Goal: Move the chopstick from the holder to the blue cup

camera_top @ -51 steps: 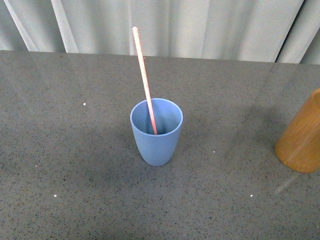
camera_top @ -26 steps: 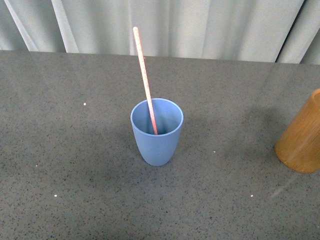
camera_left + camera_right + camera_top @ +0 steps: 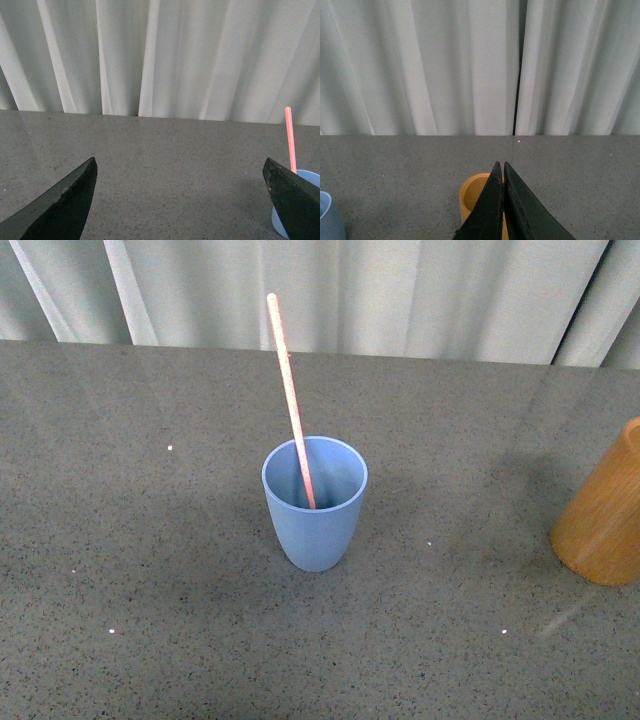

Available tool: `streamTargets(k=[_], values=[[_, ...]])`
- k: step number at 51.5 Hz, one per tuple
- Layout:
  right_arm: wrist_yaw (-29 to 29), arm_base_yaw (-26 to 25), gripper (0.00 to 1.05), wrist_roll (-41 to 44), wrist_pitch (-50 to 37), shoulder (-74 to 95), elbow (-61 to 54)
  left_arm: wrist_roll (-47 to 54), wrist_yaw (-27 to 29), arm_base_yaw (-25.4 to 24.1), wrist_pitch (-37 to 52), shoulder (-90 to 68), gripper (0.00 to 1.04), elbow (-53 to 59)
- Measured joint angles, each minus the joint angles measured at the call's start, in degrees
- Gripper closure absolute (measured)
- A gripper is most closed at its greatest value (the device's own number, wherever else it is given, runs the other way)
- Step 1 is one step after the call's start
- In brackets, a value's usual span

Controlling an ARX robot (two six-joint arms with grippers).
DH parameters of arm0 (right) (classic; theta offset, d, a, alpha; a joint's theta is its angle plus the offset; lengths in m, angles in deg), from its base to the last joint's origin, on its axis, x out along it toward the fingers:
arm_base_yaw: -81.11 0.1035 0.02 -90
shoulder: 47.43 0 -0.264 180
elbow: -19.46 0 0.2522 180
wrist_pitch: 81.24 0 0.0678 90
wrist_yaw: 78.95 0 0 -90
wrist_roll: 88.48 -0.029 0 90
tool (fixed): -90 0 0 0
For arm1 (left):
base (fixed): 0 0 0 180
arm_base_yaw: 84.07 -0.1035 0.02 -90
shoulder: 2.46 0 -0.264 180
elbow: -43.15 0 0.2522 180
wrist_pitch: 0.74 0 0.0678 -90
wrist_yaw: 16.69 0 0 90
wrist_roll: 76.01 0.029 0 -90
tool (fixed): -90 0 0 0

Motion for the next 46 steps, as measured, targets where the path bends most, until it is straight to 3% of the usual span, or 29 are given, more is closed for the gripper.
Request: streamTargets(k=[12,18,35,46], values=[[0.0,0.0,1.04,0.02,2.71,-2.71,0.0,-0.02,0.0,0.0,0.0,0.0,0.07,0.0],[0.02,0.0,1.04,0.0,12.35,-10.49,0.02,-0.02,0.0,0.0,0.0,0.0,0.07,0.0],[-0.02,0.0,1.04,0.02,12.83,-12.46,0.02,-0.02,-0.02,0.0,0.0,0.04,0.07,0.0],[-0.02,0.0,0.7,0.0,12.83,-12.46,0.02,0.0,-0.02,0.0,0.0,0.04,0.07,0.0]])
